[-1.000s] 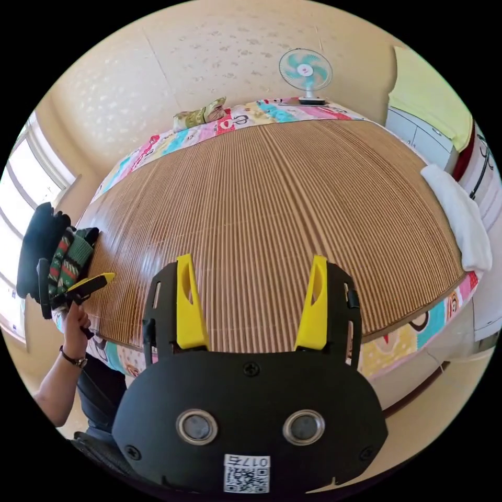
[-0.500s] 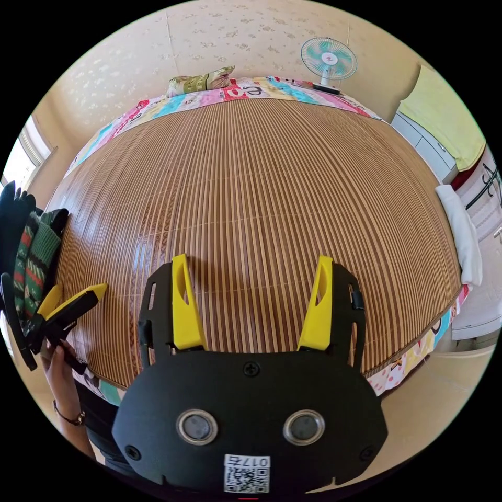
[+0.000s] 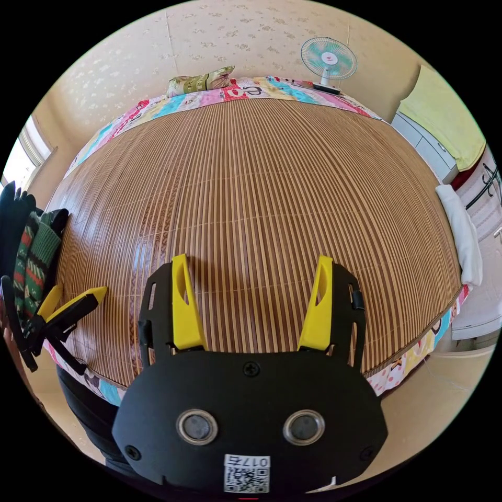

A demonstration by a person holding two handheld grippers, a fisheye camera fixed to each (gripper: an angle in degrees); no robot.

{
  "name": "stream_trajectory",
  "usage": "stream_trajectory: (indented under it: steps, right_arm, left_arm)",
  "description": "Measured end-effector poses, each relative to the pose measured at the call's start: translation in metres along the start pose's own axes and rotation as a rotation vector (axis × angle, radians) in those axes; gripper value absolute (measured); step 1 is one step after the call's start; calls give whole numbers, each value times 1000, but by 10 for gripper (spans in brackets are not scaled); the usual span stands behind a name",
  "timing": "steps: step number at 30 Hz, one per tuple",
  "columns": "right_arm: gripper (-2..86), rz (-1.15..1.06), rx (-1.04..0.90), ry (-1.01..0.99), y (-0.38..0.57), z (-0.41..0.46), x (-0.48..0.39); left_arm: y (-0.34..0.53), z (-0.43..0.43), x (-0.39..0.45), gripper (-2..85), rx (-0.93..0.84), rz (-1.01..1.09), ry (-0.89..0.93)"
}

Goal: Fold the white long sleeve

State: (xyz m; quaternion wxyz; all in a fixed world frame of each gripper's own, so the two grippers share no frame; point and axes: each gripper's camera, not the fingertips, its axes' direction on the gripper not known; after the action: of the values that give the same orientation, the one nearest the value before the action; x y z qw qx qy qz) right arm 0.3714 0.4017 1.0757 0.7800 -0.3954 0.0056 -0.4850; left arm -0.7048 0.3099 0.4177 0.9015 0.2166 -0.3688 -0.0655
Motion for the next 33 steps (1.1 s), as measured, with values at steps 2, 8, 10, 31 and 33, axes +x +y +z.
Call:
stream_trajectory:
  steps: [2, 8, 10, 31, 33]
  right_arm:
    - [313, 0, 0, 0, 1, 2, -1]
    - [313, 1, -1, 1, 5, 6, -1]
    - [313, 1, -1, 2, 6, 8, -1]
    - [312, 3, -1, 4, 14, 18, 8]
    - [312, 3, -2, 4, 15, 19, 9]
  left_arm:
    - [5, -2, -6, 384, -4, 3, -4]
    - [19, -6, -23, 385, -7, 7, 2]
    - [21, -6, -30, 386, -19, 7, 11]
    - [44, -29, -70, 385, -8, 2, 5]
    - [45, -29, -72, 385, -8, 2, 5]
